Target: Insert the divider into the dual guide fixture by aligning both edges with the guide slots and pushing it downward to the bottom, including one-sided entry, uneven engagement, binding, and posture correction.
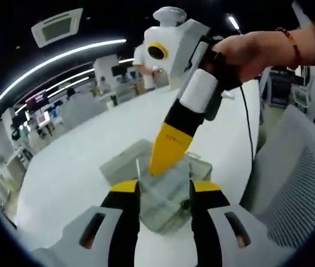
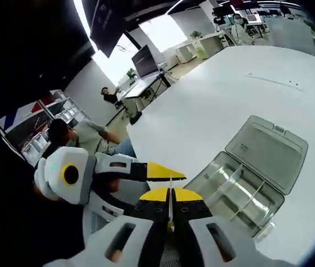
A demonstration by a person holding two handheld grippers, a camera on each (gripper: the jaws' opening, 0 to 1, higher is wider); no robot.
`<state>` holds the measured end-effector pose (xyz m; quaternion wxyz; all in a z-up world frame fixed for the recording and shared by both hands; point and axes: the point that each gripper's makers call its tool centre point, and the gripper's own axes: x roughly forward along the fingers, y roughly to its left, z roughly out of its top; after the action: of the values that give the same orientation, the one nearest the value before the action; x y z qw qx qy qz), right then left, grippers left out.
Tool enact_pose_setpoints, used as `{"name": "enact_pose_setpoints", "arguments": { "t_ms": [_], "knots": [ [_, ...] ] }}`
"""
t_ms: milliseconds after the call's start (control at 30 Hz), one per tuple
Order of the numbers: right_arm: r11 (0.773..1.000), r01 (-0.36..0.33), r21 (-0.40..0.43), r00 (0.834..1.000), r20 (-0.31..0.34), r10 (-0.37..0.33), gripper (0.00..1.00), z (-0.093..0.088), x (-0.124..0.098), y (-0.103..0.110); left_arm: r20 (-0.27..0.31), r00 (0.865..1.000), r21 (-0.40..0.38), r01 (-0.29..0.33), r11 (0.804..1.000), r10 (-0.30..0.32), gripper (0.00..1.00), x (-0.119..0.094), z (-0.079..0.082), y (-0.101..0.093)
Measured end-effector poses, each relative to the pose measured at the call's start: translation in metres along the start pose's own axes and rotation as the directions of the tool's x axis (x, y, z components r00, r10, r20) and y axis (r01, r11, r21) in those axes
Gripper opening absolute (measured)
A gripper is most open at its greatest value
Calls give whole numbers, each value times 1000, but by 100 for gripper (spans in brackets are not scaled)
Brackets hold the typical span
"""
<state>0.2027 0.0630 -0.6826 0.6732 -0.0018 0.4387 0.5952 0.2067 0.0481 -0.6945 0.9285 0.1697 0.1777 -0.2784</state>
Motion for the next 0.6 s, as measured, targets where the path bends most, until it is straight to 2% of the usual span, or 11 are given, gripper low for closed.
{"name": "enact_pose_setpoints", "arguments": {
  "t_ms": [167,600],
  "knots": [
    [999,-11,-46,1000,0,11,0,0,0,2,-1,1000,32,-8,999,8,33,-1,-1,1],
    [997,-6,-71,1000,-8,5,0,-3,0,2,-23,999,50,-35,998,36,33,-3,-8,10]
  ]
}}
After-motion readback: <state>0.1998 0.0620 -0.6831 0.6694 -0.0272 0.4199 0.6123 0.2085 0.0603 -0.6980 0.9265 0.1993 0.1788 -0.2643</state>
